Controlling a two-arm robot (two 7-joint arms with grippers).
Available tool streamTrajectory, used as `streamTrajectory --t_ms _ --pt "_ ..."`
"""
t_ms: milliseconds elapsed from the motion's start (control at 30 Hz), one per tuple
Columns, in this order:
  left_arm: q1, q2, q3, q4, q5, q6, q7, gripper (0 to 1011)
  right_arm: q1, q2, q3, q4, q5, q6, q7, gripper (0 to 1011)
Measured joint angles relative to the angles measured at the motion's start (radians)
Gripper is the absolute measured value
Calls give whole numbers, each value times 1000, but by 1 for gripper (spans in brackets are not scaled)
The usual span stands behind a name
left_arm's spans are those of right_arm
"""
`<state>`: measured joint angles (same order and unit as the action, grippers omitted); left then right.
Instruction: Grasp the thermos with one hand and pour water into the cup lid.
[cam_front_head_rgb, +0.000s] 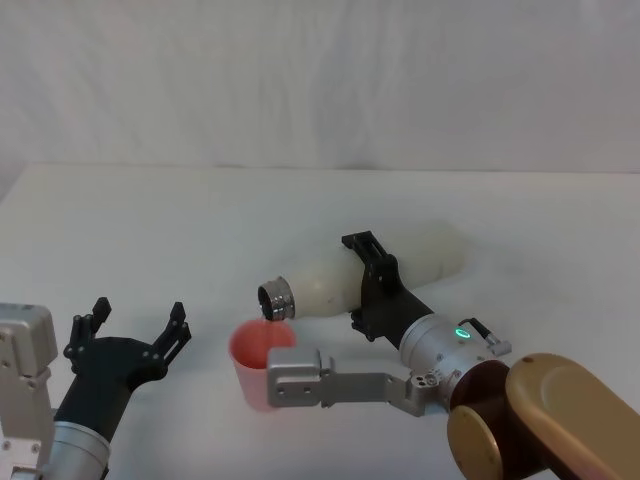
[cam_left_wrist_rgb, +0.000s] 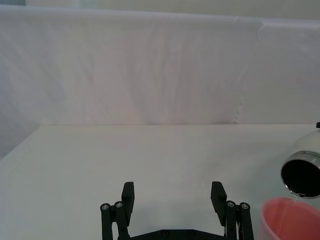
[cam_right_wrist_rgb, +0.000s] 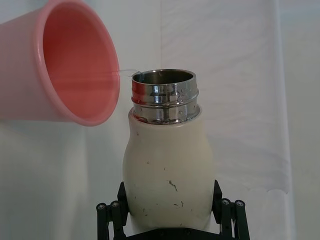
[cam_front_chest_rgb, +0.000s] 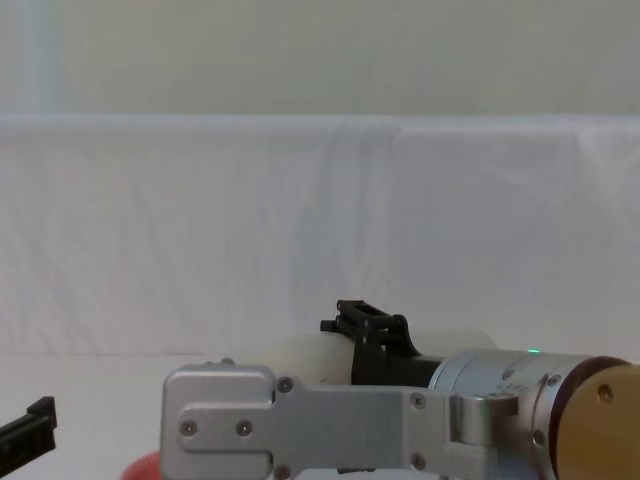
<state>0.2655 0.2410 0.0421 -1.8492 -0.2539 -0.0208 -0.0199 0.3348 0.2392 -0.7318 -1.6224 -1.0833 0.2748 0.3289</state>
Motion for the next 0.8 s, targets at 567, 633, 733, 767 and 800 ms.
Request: streamTrajectory --t_ms 567,633,733,767,800 --pt "0 0 0 0 0 0 0 1001 -3 3 -3 -10 -17 0 5 961" --pt "0 0 0 0 0 0 0 1001 -3 3 -3 -11 -18 0 6 961" --pt "0 0 0 0 0 0 0 1001 -4 5 -3 -13 -20 0 7 961" --pt "0 0 0 0 0 0 0 1001 -4 5 -3 -14 -21 0 7 961" --pt "0 0 0 0 0 0 0 1001 -4 5 -3 -14 -21 0 8 961"
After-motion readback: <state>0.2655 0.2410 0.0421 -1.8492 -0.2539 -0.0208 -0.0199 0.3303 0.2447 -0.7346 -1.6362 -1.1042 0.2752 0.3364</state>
